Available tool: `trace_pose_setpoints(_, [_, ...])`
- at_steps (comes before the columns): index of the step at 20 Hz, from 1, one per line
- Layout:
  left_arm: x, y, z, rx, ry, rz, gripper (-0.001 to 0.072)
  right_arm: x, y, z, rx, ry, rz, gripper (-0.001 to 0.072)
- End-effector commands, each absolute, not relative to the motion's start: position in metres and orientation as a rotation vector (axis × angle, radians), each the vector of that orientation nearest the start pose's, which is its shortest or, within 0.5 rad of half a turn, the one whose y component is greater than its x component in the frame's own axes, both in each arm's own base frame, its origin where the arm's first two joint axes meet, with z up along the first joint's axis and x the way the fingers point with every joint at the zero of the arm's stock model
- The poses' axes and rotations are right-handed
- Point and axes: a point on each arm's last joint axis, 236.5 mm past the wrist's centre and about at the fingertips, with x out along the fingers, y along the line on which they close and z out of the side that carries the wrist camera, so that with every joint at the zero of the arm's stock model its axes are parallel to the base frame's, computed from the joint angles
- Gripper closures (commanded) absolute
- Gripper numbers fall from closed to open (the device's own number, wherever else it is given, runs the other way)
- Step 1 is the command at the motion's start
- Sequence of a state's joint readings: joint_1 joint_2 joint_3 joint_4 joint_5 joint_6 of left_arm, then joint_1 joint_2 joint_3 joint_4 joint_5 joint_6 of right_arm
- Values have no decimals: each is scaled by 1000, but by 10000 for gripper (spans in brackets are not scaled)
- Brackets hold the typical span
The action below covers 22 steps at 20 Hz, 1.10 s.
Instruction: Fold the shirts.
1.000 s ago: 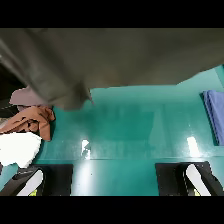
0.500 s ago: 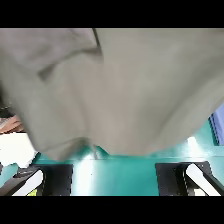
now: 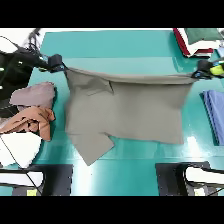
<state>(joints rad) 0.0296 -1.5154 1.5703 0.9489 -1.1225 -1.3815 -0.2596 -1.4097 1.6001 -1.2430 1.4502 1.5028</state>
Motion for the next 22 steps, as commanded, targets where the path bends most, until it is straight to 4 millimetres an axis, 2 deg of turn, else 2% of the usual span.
trace_pose_setpoints(1, [519,-107,47,-426,1020,-379,684,471,-28,69,304,1192,72,699])
trace_pose_setpoints(3, [523,-99,49,-431,1004,-362,684,487,-28,69,294,1184,80,699])
trace_pose_setpoints(5, [519,-92,51,-414,1019,-375,684,488,-29,68,286,1198,84,699])
trace_pose_setpoints(7, [503,-90,44,-376,1087,-411,683,474,-28,57,276,1237,88,699])
trace_pose_setpoints(9, [487,-86,31,-319,1161,-407,683,455,-30,36,267,1286,68,699])
trace_pose_setpoints(11, [479,-90,18,-317,1197,-409,684,442,-28,17,281,1309,58,697])
trace_pose_setpoints(14, [462,-103,-8,-318,1261,-418,683,431,-27,-1,296,1316,44,695])
trace_pose_setpoints(15, [458,-102,-15,-315,1276,-411,681,427,-25,-5,303,1330,48,638])
trace_pose_setpoints(16, [456,-102,-17,-323,1290,-405,529,425,-24,-6,307,1340,51,427])
trace_pose_setpoints(17, [454,-99,-16,-350,1302,-384,205,423,-24,-5,304,1349,53,324])
trace_pose_setpoints(18, [450,-94,-12,-389,1321,-357,149,421,-23,0,301,1356,59,324])
trace_pose_setpoints(20, [435,-79,4,-376,1342,-345,160,414,-23,16,276,1348,70,324])
trace_pose_setpoints(22, [410,-56,14,-311,1357,-277,159,403,-20,38,260,1330,86,324])
